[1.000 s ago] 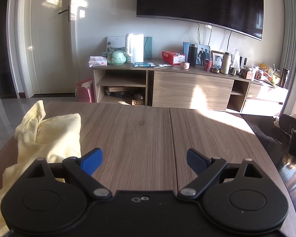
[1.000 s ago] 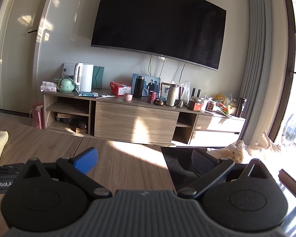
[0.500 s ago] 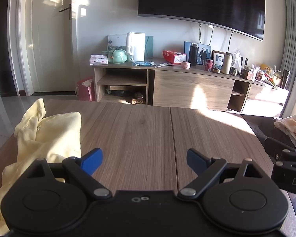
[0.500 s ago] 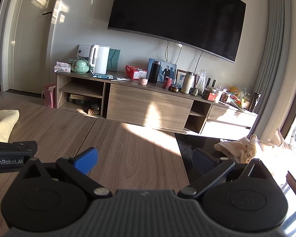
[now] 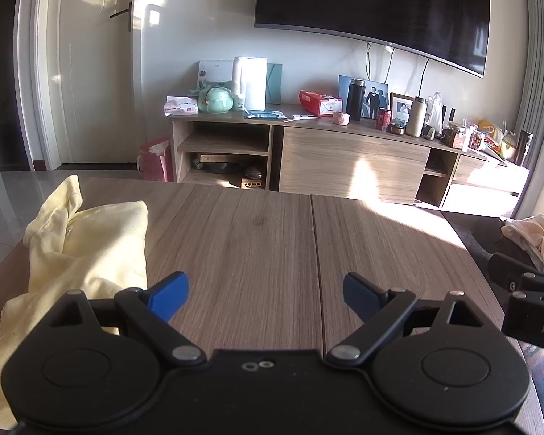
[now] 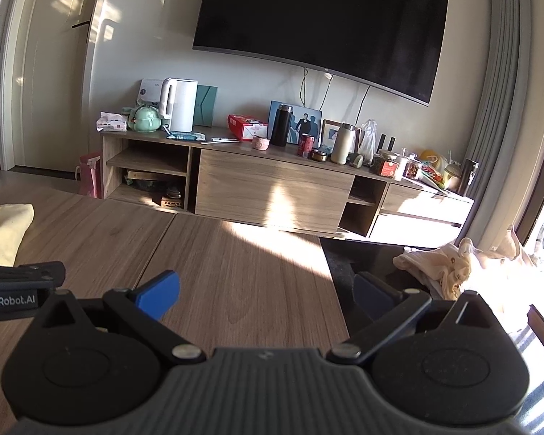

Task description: Fold clothes

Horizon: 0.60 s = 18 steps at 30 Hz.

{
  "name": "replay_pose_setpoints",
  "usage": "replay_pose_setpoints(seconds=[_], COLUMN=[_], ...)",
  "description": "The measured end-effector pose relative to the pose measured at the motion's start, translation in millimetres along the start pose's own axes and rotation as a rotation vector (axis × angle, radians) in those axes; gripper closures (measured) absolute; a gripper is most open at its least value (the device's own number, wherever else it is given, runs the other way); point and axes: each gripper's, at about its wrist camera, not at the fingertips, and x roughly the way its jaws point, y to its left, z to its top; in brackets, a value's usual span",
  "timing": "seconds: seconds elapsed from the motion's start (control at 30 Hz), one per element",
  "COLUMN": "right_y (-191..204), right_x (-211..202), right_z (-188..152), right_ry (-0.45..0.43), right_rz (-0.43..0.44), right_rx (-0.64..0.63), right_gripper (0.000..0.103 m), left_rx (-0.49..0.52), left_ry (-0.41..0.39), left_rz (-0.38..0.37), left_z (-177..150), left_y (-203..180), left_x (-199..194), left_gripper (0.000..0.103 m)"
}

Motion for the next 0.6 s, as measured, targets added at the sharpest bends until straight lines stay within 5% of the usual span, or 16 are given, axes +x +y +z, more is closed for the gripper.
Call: replay_pose_setpoints(seconds=[0.6], right_y=[-3.8], right_x=[-0.4], right_z=[0.1], right_ry=[0.002], right_rz=[0.003], right_rx=[0.003], right_gripper=[0.000], left_rx=[0.005], left_ry=[0.004], left_rz=[0.047], left_z=[1.1], left_y=[0.2], left_x=[0.3], left_gripper=[0.010])
